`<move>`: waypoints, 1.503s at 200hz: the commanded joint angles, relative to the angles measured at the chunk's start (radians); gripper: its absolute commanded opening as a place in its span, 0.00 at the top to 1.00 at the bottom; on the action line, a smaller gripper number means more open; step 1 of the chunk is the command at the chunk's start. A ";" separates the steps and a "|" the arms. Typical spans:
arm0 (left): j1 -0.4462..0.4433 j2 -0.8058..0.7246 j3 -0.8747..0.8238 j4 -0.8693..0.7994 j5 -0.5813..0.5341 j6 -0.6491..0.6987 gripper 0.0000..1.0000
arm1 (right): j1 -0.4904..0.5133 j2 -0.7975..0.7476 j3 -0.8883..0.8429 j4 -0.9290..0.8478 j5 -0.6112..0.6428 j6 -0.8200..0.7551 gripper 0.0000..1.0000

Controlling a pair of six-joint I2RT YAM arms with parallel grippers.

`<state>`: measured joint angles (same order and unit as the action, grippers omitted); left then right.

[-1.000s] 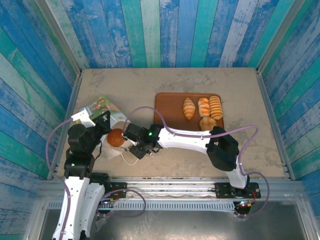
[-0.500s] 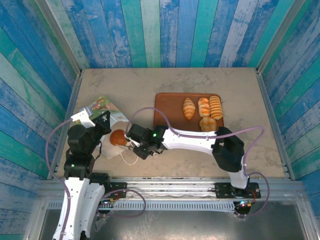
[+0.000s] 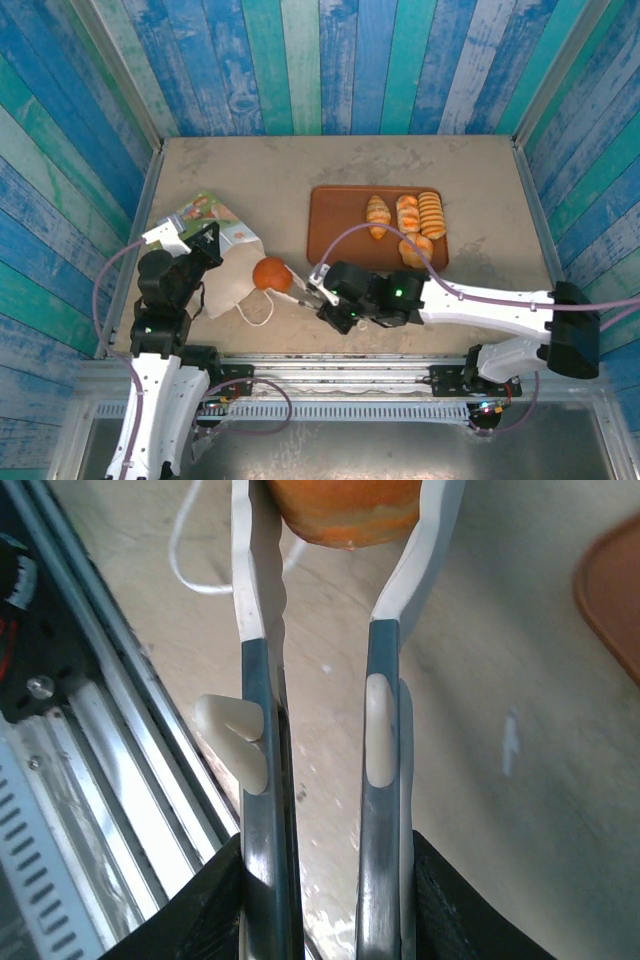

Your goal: Take the fake bread out of the paper bag

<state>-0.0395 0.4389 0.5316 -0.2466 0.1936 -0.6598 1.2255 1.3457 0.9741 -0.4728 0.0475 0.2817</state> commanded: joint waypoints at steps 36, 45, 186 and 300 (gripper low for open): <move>-0.001 -0.017 -0.001 -0.013 -0.074 0.017 1.00 | -0.020 -0.220 -0.097 -0.073 0.306 0.078 0.65; 0.000 -0.017 0.004 -0.027 -0.086 0.026 1.00 | -0.041 -0.244 -0.106 -0.072 0.331 0.073 0.65; -0.002 -0.062 -0.011 -0.006 -0.002 0.123 1.00 | -0.418 0.403 0.351 -0.179 0.153 0.036 0.62; 0.000 -0.054 -0.017 0.010 0.064 0.163 1.00 | -0.466 0.624 0.549 -0.248 0.188 0.033 0.49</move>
<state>-0.0395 0.3885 0.5236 -0.2611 0.2432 -0.5125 0.7689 1.9511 1.4887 -0.6933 0.2100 0.3267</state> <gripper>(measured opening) 0.045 0.505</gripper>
